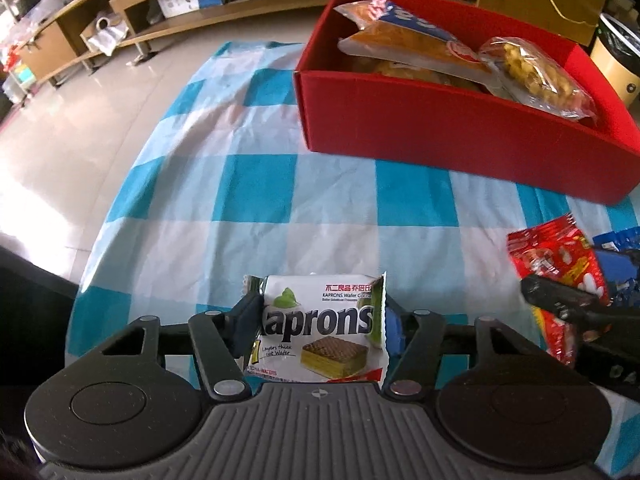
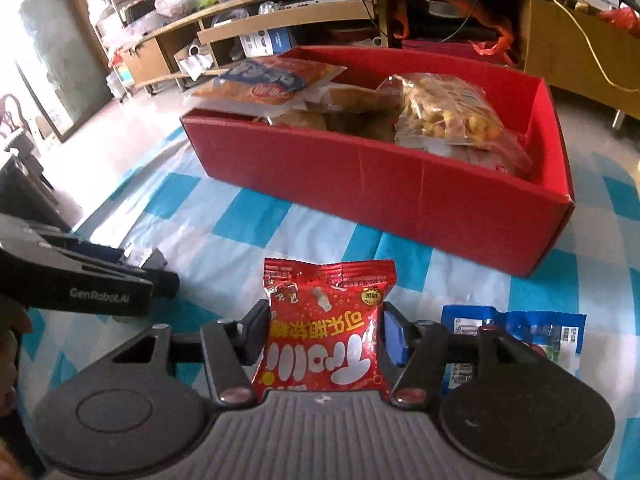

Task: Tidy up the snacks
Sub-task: 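Carry the Aprons packet and red chip bag over the red box with both tools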

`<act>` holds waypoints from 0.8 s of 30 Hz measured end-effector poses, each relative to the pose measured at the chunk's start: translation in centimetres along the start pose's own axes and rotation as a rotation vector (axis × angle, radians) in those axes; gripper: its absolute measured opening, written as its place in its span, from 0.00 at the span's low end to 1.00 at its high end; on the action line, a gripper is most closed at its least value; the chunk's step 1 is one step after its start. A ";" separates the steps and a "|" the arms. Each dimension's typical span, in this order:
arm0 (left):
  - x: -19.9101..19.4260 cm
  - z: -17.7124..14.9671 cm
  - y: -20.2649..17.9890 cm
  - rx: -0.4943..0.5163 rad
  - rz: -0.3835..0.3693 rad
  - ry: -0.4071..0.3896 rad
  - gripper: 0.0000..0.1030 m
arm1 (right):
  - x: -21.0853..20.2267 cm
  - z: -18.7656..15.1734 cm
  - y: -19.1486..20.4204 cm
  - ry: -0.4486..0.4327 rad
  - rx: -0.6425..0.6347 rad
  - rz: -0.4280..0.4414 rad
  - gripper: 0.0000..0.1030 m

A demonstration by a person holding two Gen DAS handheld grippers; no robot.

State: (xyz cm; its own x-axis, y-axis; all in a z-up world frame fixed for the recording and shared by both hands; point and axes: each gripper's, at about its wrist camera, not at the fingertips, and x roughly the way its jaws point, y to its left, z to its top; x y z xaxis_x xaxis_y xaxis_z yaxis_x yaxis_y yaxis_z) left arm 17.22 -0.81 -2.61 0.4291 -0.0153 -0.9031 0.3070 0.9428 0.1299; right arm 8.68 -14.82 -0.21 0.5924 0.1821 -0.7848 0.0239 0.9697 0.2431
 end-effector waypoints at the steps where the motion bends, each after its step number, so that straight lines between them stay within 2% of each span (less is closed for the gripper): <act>1: -0.1 0.1 0.2 -0.012 0.000 -0.001 0.64 | -0.1 0.1 -0.1 -0.008 0.004 0.005 0.52; 8: -2.2 1.3 0.7 -0.066 -0.062 -0.050 0.64 | -1.4 0.9 -0.4 -0.054 0.032 0.044 0.52; 18: -4.8 2.7 -1.1 -0.047 -0.105 -0.135 0.64 | -4.6 2.2 -1.3 -0.154 0.088 0.087 0.52; 24: -5.8 4.6 -2.8 -0.017 -0.111 -0.187 0.64 | -6.2 3.5 -2.6 -0.222 0.124 0.079 0.52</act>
State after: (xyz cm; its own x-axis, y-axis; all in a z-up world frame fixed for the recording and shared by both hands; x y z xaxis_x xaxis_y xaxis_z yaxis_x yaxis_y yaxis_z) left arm 17.82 -4.89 4.15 0.5445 -0.1790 -0.8194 0.3473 0.9374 0.0260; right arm 7.76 -19.03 6.06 0.7585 0.2027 -0.6194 0.0609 0.9242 0.3770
